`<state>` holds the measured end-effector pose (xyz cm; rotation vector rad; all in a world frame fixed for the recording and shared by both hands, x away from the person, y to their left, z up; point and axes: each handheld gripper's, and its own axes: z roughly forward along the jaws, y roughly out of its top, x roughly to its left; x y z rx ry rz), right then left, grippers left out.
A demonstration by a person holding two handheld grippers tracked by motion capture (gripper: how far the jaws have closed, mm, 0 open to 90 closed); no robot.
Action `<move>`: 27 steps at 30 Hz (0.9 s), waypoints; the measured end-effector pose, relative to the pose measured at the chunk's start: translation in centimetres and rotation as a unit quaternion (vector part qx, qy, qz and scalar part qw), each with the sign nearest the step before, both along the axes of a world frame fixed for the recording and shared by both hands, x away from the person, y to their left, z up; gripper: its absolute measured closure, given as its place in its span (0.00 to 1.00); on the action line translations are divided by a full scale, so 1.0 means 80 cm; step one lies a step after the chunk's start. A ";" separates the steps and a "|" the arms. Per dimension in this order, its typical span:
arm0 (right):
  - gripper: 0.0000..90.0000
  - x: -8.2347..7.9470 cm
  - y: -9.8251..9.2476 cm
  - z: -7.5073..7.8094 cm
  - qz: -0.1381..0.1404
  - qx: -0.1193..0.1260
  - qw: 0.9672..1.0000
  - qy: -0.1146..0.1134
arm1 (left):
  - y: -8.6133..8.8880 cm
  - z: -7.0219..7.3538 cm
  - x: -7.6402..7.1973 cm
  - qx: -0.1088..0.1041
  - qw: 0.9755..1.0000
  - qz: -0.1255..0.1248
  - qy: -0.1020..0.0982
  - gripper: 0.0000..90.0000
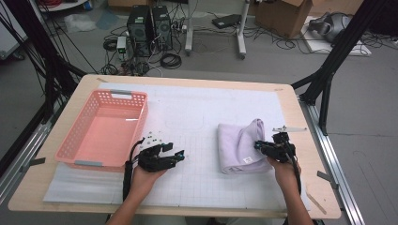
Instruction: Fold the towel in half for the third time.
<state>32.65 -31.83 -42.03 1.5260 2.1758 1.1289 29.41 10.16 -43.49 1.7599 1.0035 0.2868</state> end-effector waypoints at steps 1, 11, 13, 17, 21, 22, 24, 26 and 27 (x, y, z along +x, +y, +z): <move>0.94 -0.002 -0.002 0.000 0.005 -0.001 1.000 -0.006 | 0.000 0.000 0.000 0.000 1.000 0.000 0.000 0.45; 0.88 -0.040 -0.024 0.015 -0.021 -0.086 0.996 0.000 | 0.000 0.001 0.000 0.000 1.000 -0.002 -0.002 0.45; 0.74 -0.046 -0.029 0.020 -0.036 -0.064 0.997 -0.019 | -0.001 0.000 0.000 0.002 1.000 -0.002 -0.002 0.45; 0.69 -0.044 -0.027 0.013 -0.015 -0.032 0.999 -0.013 | -0.002 0.000 -0.001 0.001 1.000 -0.004 -0.002 0.45; 0.75 -0.042 -0.013 -0.008 -0.002 -0.046 0.999 0.024 | -0.002 -0.001 -0.001 0.002 1.000 -0.003 -0.001 0.45; 0.86 -0.045 -0.013 -0.007 0.003 -0.053 0.998 0.018 | -0.002 -0.001 -0.001 0.002 1.000 -0.003 -0.001 0.45; 0.91 -0.050 -0.012 -0.002 0.006 -0.076 0.997 0.007 | -0.003 -0.001 -0.001 0.002 1.000 -0.003 -0.001 0.45; 0.92 -0.056 -0.012 0.003 0.004 -0.092 0.996 0.005 | -0.002 -0.001 -0.001 0.002 1.000 -0.003 -0.001 0.45; 0.92 -0.060 -0.013 0.005 0.003 -0.099 0.995 0.008 | -0.002 -0.001 -0.001 0.002 1.000 -0.003 -0.001 0.45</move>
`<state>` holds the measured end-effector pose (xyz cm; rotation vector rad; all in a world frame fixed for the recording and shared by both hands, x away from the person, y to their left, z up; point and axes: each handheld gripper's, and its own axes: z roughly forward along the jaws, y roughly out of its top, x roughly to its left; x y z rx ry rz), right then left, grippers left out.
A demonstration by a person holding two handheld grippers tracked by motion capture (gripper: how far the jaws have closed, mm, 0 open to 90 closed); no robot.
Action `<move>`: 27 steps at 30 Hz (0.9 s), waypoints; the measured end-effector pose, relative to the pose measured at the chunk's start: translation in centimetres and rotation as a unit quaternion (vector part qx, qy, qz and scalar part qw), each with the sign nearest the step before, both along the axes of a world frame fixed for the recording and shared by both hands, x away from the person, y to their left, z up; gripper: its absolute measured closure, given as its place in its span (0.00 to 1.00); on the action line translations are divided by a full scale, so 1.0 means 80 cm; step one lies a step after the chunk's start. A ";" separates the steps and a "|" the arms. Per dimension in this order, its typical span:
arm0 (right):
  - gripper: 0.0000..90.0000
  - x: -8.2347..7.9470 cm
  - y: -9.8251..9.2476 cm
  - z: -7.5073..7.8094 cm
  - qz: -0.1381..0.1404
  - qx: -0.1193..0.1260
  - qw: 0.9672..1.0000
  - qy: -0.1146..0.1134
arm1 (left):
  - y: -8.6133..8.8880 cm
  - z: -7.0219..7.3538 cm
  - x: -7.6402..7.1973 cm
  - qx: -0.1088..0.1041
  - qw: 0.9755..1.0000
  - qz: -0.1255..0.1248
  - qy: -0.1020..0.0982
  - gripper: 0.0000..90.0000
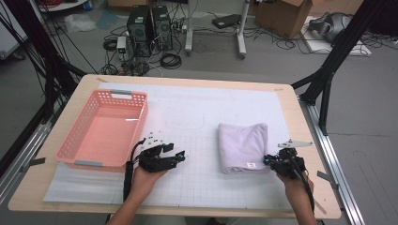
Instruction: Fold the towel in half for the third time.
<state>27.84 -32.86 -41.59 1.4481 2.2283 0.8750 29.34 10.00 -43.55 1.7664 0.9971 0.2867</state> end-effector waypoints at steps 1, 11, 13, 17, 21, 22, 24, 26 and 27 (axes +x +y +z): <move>0.91 -0.003 -0.001 0.001 -0.002 -0.008 1.000 0.001 | 0.000 0.000 0.000 0.001 1.000 0.000 0.000 0.45; 0.57 0.014 0.001 0.032 -0.011 -0.001 0.997 -0.074 | -0.001 0.000 0.000 -0.001 1.000 0.001 -0.001 0.45; 0.58 0.030 0.012 0.037 0.012 0.001 0.996 -0.090 | 0.000 0.000 0.000 -0.001 1.000 -0.001 -0.001 0.45; 0.61 0.069 0.043 0.034 0.032 0.010 0.997 -0.076 | 0.000 0.000 0.000 -0.002 1.000 -0.001 -0.001 0.45; 0.68 0.104 0.075 0.022 0.046 -0.005 0.998 -0.042 | 0.000 0.001 -0.001 -0.003 1.000 -0.002 -0.003 0.45; 0.70 0.111 0.083 0.019 0.051 -0.010 0.998 -0.034 | 0.000 0.001 -0.001 -0.002 1.000 -0.003 -0.003 0.45; 0.70 0.123 0.096 0.012 0.056 -0.016 0.998 -0.019 | 0.000 0.001 -0.001 -0.003 1.000 -0.002 -0.003 0.45; 0.70 0.133 0.109 0.005 0.061 -0.021 0.998 -0.008 | 0.000 0.001 0.000 -0.002 1.000 -0.002 -0.003 0.45; 0.70 0.136 0.115 0.002 0.064 -0.015 0.998 -0.003 | 0.000 0.001 0.000 -0.003 1.000 -0.001 -0.004 0.45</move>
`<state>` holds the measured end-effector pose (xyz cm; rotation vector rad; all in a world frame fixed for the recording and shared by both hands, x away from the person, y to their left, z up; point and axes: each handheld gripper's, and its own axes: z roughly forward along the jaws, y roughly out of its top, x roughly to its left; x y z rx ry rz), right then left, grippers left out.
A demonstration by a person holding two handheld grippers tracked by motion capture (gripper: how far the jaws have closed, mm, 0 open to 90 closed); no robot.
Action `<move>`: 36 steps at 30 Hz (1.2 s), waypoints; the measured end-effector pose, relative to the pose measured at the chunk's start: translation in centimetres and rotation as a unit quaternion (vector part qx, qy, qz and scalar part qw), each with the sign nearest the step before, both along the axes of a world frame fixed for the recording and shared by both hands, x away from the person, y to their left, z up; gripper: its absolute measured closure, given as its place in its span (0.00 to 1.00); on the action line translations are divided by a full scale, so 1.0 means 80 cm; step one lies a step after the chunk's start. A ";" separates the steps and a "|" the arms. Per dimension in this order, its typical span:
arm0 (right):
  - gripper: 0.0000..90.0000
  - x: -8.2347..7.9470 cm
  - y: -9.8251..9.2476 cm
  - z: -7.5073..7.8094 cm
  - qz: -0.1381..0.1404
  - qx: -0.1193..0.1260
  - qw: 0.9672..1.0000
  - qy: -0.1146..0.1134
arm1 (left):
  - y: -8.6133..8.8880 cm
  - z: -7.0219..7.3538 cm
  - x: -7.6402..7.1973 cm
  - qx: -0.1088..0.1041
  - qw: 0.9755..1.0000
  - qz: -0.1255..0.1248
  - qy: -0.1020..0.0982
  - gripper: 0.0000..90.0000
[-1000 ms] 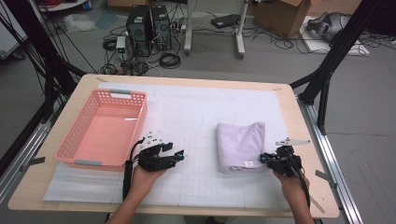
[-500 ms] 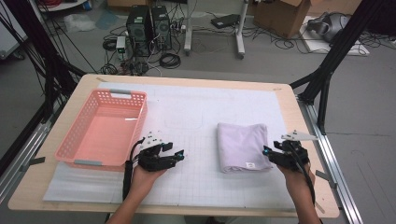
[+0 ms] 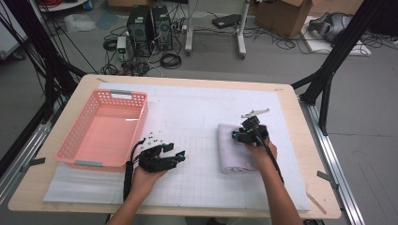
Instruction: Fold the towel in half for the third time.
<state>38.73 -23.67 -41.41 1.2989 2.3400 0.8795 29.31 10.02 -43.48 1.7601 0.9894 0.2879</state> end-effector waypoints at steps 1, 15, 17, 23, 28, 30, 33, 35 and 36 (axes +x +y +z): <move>0.69 0.002 0.007 -0.001 0.004 0.005 1.000 0.001 | 0.000 0.000 0.000 -0.001 1.000 0.000 0.001 0.45; 0.79 -0.004 -0.047 0.021 -0.025 -0.011 0.998 -0.049 | 0.001 0.001 0.000 -0.003 1.000 0.000 0.000 0.45; 0.80 -0.001 -0.060 0.014 -0.048 -0.020 0.998 -0.037 | 0.001 0.001 0.000 -0.004 1.000 0.001 0.000 0.45; 0.80 0.002 -0.087 -0.006 -0.098 -0.046 0.993 -0.038 | 0.002 0.001 0.000 -0.004 1.000 -0.001 -0.002 0.45; 0.71 -0.009 -0.109 0.001 -0.122 -0.002 0.991 -0.050 | 0.002 0.002 0.000 -0.005 1.000 -0.001 -0.003 0.44; 0.67 -0.021 -0.115 0.009 -0.107 0.036 0.991 -0.069 | 0.002 0.002 0.000 -0.006 1.000 0.000 -0.003 0.44; 0.61 -0.044 -0.120 0.013 -0.066 0.065 0.993 -0.074 | 0.002 0.002 0.000 -0.007 1.000 0.000 -0.004 0.44; 0.60 -0.062 -0.121 0.010 -0.042 0.055 0.995 -0.071 | 0.002 0.002 0.000 -0.007 1.000 0.000 -0.003 0.44; 0.60 -0.072 -0.122 0.007 -0.032 0.054 0.995 -0.074 | 0.002 0.002 0.000 -0.007 1.000 0.000 -0.003 0.44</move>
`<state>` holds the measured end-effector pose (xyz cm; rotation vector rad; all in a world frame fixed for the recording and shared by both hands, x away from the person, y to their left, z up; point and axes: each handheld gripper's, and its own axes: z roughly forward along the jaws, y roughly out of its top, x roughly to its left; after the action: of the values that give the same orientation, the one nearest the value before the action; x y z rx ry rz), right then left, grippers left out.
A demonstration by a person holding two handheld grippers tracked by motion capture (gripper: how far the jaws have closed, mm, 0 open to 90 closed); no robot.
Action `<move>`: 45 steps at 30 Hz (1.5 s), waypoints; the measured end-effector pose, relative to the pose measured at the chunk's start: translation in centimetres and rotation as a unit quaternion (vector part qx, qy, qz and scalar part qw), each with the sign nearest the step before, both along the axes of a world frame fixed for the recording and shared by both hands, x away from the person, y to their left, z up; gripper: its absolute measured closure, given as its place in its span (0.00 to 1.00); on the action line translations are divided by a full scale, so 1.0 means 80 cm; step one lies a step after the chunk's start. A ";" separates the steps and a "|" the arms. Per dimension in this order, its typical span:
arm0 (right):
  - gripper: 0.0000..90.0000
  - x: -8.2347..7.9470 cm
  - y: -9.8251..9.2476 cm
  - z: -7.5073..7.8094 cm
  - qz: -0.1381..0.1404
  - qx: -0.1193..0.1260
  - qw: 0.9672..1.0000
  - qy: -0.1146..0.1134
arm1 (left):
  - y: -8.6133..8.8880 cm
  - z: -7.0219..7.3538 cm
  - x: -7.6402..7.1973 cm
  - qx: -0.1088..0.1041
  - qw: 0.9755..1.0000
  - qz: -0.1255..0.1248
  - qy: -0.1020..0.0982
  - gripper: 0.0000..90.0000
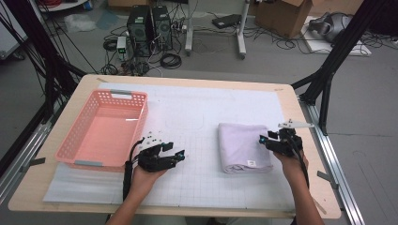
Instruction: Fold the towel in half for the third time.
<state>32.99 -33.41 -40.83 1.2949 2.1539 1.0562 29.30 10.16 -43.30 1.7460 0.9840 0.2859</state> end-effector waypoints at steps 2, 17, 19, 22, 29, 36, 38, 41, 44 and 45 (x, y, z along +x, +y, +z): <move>0.59 -0.018 0.000 -0.006 0.019 -0.003 1.000 0.004 | 0.001 0.001 0.000 0.001 1.000 -0.001 -0.002 0.44; 0.57 -0.075 -0.019 -0.021 0.035 -0.040 0.999 -0.007 | 0.001 0.003 -0.003 -0.005 1.000 -0.007 -0.011 0.40; 0.49 -0.081 -0.027 -0.018 0.029 -0.008 0.999 -0.017 | 0.001 0.005 -0.003 -0.007 1.000 -0.011 -0.014 0.37; 0.39 -0.090 -0.039 -0.013 0.019 0.013 0.999 -0.040 | 0.000 0.006 -0.004 -0.008 1.000 -0.013 -0.019 0.33; 0.25 -0.104 -0.049 -0.003 0.007 0.003 0.997 -0.079 | 0.003 0.010 -0.006 -0.012 0.999 -0.011 -0.029 0.25; 0.24 -0.106 -0.054 -0.001 -0.001 0.005 0.996 -0.084 | 0.003 0.012 -0.007 -0.014 0.999 -0.018 -0.035 0.25; 0.24 -0.105 -0.055 -0.001 -0.002 0.004 0.996 -0.084 | 0.001 0.011 -0.007 -0.010 0.999 -0.021 -0.035 0.25; 0.24 -0.105 -0.055 -0.002 -0.001 0.003 0.997 -0.082 | 0.001 0.011 -0.008 -0.009 0.999 -0.021 -0.036 0.25; 0.24 -0.105 -0.054 -0.002 -0.001 0.005 0.997 -0.081 | 0.001 0.011 -0.008 -0.010 0.999 -0.020 -0.038 0.26; 0.24 -0.105 -0.054 -0.002 0.000 0.005 0.997 -0.081 | 0.001 0.011 -0.008 -0.009 0.999 -0.021 -0.038 0.26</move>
<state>24.58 -37.73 -40.95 1.1707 2.0296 1.1337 28.67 10.27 -42.43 1.7240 0.8920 0.3129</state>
